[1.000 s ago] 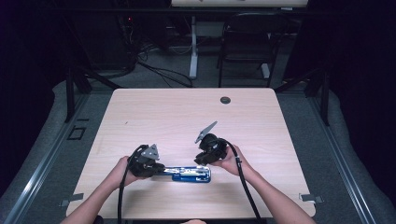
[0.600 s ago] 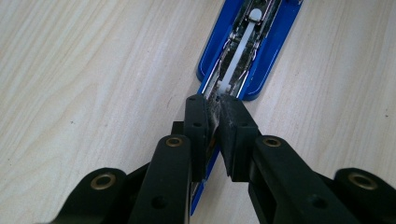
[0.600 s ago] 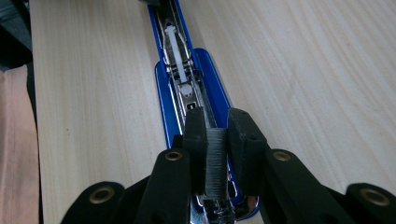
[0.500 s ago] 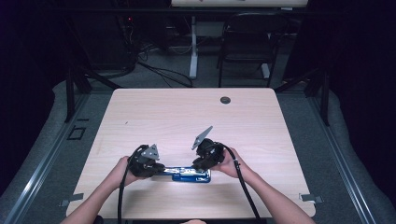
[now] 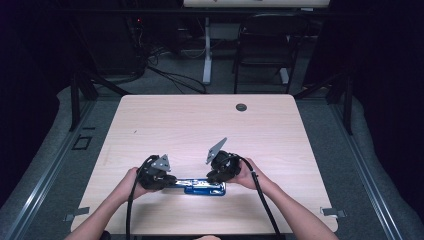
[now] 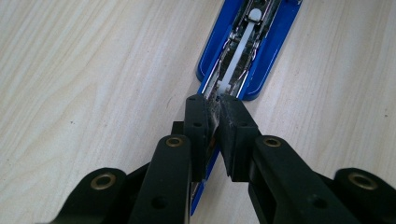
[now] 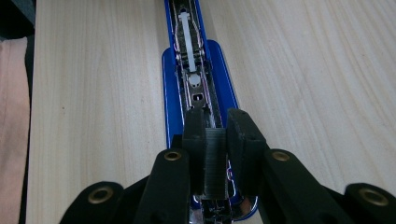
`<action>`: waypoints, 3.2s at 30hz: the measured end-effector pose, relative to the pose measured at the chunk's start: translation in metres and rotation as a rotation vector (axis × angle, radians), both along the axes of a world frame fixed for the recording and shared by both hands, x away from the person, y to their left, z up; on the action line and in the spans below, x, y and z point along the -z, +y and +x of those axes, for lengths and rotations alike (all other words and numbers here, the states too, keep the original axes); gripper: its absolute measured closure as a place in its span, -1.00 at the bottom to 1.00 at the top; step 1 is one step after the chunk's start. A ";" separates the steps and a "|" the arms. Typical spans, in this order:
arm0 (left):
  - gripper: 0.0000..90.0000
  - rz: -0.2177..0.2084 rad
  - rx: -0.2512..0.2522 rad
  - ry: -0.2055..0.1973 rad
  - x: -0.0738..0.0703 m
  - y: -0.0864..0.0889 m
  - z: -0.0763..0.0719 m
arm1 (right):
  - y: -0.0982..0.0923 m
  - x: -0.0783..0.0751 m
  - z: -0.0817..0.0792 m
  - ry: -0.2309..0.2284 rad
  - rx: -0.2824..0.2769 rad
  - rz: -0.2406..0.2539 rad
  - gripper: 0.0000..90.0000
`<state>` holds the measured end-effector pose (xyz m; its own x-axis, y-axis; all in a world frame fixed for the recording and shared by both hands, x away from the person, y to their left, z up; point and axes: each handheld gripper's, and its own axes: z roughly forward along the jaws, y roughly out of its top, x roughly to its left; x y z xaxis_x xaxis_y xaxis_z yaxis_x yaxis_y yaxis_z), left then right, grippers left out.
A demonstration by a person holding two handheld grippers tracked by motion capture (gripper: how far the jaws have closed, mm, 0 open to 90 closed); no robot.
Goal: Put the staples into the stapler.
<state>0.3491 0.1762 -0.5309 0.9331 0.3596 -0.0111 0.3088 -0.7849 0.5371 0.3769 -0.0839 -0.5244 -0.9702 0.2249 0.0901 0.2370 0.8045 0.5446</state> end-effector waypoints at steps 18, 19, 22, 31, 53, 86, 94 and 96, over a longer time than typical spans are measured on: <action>0.81 0.000 0.001 0.002 0.000 0.000 0.000 | -0.004 0.000 -0.001 -0.030 -0.076 0.003 0.74; 0.81 0.000 0.001 0.001 0.000 0.000 0.000 | -0.003 0.000 -0.001 -0.035 -0.079 0.000 0.74; 0.81 0.000 0.000 0.001 0.000 0.000 0.000 | -0.003 0.001 -0.002 -0.042 -0.088 -0.008 0.74; 0.81 0.001 0.000 0.002 0.000 0.000 0.000 | -0.003 0.003 -0.003 -0.046 -0.108 -0.035 0.73; 0.81 0.000 0.001 0.003 0.000 0.000 0.001 | 0.000 0.000 0.002 -0.007 0.029 0.002 0.58; 0.61 -0.019 0.018 0.010 -0.001 0.002 0.000 | 0.003 0.009 0.004 0.015 0.097 -0.040 0.59; 0.58 -0.023 0.015 0.018 -0.001 0.006 0.000 | 0.003 0.009 0.005 0.017 0.096 -0.037 0.59; 0.58 -0.023 0.011 0.018 -0.002 0.007 0.000 | 0.003 0.009 0.005 0.016 0.095 -0.039 0.59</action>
